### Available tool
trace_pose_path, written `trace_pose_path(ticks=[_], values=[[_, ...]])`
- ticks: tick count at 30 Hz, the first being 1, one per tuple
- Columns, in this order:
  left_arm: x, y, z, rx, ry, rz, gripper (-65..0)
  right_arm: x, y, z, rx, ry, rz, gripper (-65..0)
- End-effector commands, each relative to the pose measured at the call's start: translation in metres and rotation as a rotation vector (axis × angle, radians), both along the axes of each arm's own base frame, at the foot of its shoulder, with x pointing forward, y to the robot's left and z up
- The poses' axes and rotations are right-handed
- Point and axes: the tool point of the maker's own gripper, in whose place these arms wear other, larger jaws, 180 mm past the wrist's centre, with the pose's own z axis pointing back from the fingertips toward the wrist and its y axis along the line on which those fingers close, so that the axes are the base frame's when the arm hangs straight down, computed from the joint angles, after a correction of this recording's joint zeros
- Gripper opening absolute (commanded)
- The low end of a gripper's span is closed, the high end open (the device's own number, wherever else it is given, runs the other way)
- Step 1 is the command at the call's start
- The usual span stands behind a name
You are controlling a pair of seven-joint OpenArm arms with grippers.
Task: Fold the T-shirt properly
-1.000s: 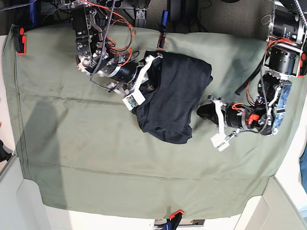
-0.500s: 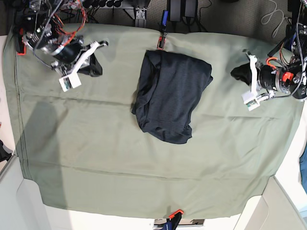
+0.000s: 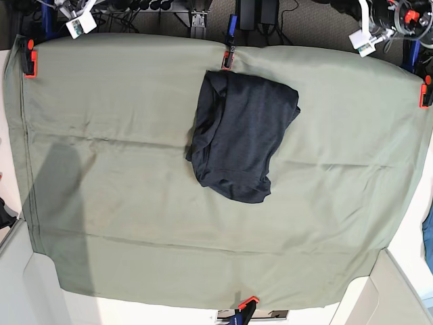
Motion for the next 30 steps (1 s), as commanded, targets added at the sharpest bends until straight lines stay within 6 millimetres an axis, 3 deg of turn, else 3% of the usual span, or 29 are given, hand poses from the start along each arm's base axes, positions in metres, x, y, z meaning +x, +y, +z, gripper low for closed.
trace_pose_path(ticks=[1,6,11,15,17,19,22,26,30], values=[[-0.011,-0.002,0.001,-0.003,0.015,0.002,-65.0,-0.014,0.000,0.001,0.008,0.028,-0.002,-65.0],[-0.084,0.001,-0.023,0.072,0.179,0.010,-65.0,-0.073,-0.008,-0.018,0.006,0.213,-0.037,-65.0],[-0.155,0.016,-0.050,0.169,0.375,-0.109,-65.0,-0.125,-0.021,-0.043,-0.010,0.414,-0.078,-65.0],[-0.189,0.049,-0.079,0.392,0.488,-0.134,-65.0,-0.170,-0.033,-0.059,-0.050,0.640,-0.101,-65.0],[-0.184,0.055,-0.097,0.426,0.482,-0.123,-65.0,-0.189,-0.041,-0.068,-0.083,0.732,-0.121,-65.0],[-0.165,0.052,-0.116,0.411,0.452,-0.105,-65.0,-0.204,-0.050,-0.078,-0.117,0.800,-0.141,-65.0],[-0.134,0.037,-0.144,0.389,0.431,-0.080,-65.0,-0.211,-0.055,-0.098,-0.123,0.867,-0.174,-65.0],[-0.111,0.010,-0.172,0.357,0.455,-0.088,-65.0,-0.206,-0.057,-0.123,-0.118,0.949,-0.206,-65.0],[-0.104,-0.016,-0.194,0.335,0.487,-0.109,-65.0,-0.178,-0.051,-0.144,-0.075,0.953,-0.227,-65.0]])
